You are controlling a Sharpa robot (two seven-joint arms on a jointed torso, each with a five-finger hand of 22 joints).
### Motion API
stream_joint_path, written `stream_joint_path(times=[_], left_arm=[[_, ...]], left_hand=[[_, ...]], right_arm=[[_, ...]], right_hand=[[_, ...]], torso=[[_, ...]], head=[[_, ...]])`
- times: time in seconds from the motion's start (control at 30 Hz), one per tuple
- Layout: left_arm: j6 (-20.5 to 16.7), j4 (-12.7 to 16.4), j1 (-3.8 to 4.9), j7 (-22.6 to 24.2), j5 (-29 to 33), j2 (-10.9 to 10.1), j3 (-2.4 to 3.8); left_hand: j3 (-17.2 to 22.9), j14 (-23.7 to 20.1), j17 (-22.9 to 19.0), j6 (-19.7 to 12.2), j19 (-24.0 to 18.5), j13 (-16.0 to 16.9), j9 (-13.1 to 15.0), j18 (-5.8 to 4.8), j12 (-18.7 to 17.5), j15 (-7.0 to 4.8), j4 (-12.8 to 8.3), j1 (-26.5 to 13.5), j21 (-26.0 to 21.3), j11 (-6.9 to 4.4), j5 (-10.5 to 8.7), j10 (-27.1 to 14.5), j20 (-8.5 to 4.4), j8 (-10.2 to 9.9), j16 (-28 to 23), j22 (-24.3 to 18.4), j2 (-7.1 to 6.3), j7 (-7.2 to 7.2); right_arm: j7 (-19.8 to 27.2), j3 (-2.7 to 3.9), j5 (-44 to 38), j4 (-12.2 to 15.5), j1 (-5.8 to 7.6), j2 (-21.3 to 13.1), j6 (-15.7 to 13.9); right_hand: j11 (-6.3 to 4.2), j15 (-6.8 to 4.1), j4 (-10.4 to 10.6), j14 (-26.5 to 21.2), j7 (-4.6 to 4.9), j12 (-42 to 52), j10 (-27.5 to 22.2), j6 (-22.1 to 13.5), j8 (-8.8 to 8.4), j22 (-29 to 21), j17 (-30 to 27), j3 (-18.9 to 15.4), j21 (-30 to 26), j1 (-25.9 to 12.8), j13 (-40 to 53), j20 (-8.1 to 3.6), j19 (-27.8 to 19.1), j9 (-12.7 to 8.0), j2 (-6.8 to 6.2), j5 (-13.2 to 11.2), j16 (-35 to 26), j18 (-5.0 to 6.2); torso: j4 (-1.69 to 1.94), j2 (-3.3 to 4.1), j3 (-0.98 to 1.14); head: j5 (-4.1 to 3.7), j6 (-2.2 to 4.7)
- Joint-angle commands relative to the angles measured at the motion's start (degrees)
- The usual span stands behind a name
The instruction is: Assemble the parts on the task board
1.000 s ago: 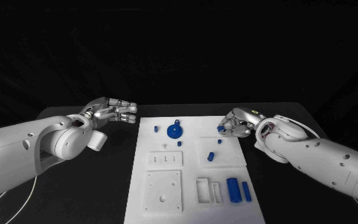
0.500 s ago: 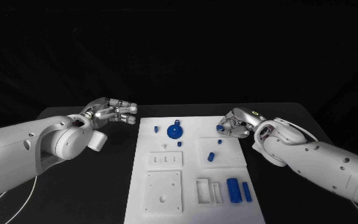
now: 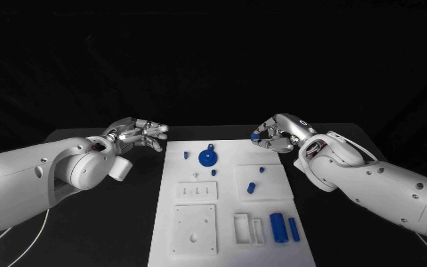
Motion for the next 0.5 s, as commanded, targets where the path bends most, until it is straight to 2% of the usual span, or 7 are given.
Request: stream_joint_path(times=[0.03,0.23,0.5], left_arm=[[3.94,0.75,0.09,-2.25,2.62,0.15,0.14],[5.29,2.44,0.24,-3.98,3.88,-0.07,0.24],[5.22,5.2,0.31,-6.09,2.84,-0.42,0.25]], left_hand=[[-0.1,-0.05,1.38,0.47,-0.39,0.08,0.01,-0.38,0.11,-0.51,0.64,-0.99,1.55,-0.15,-0.13,0.92,-0.34,-0.01,2.13,1.09,0.16,-0.24],[-0.26,0.25,5.13,1.18,-0.36,0.26,0.1,-0.38,0.38,-1.57,1.15,-2.26,5.87,-1.2,-0.09,4.24,-1.43,-0.04,8.39,4.05,0.22,-0.71],[-0.55,-0.32,6.91,1.56,-1.17,0.34,0.15,-0.25,0.51,-1.92,1.13,-2.81,8.7,-1.49,-0.07,5.17,-1.8,0.01,12.16,6.23,0.14,-0.89]], right_arm=[[-0.83,0.03,-1.23,1.83,0.31,-0.15,-2.02],[-1.39,0.04,-3.32,5.82,1.08,-0.05,-1.46],[-1.75,0.04,-6.94,10.96,1.61,0.62,-1.62]], right_hand=[[-0.03,-0.37,0.28,0.23,-0.09,0.27,0.21,0.49,-0.08,4.54,-0.05,0.1,0.34,0.34,0.08,-0.3,2.9,0.04,-0.5,0.16,0.12,0.65],[-0.03,-0.37,0.36,0.24,-0.11,0.28,0.24,0.57,-0.08,4.59,-0.03,0.0,0.62,0.36,0.1,-0.29,2.92,0.05,-0.61,-0.04,0.15,0.63],[-0.04,-0.37,0.73,0.22,-0.12,0.21,0.26,0.51,-0.08,4.58,-0.15,-0.1,0.71,0.3,0.08,-0.31,2.92,0.03,-0.78,-0.09,0.02,0.62]], torso=[[0.12,0.04,-0.04],[0.07,-0.04,0.01],[0.15,0.07,-0.07]], head=[[0.16,0.06],[0.65,0.01],[1.14,0.14]])
